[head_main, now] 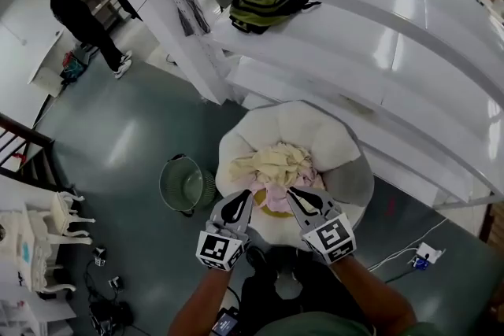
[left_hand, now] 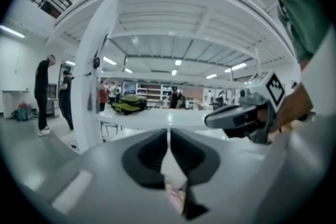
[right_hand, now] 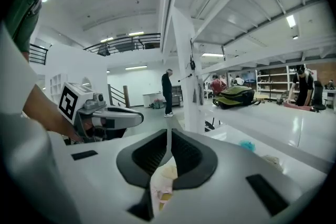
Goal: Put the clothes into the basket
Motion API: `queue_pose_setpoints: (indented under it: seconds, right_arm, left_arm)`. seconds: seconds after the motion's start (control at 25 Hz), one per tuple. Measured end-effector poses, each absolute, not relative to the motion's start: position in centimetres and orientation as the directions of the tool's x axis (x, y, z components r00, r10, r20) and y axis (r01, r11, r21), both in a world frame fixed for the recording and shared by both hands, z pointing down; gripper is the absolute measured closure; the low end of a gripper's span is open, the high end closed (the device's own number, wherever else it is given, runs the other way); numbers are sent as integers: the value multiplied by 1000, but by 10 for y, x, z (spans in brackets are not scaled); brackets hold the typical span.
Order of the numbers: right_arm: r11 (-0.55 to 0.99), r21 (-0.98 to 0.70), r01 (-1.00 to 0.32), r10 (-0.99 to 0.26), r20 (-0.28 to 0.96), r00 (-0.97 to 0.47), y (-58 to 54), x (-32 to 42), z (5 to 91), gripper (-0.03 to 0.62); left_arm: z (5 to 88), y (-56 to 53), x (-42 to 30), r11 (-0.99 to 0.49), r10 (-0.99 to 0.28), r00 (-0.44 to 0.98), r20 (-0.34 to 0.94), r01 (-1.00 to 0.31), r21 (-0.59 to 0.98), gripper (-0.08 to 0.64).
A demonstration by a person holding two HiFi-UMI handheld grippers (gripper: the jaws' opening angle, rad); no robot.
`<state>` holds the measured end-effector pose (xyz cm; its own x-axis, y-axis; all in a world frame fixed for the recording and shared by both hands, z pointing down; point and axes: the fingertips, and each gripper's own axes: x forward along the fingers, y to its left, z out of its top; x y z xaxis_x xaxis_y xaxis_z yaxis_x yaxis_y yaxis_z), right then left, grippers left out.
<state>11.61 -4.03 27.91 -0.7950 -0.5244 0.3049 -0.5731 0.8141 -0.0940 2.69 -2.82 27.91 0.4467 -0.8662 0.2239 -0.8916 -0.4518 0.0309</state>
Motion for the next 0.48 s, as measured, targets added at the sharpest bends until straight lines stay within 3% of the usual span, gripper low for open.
queue_pose_setpoints:
  seconds: [0.24,0.32,0.48]
  right_arm:
    - [762,-136,-634,-548,386,-742,-89,98,377,579]
    - [748,-150,-647,-552,402,-731,-106,90,420,493]
    - [726,-131,-675,-567,442,-695,-138,80,519,408]
  left_arm:
    - [377,-79,8,-475,-828,477,297,-876,82,521]
    - [419,-98,-1,-472,-822,476,313,-876,94,500]
    - [523,-136,-14,-437,-808,463,366,-886,156,457]
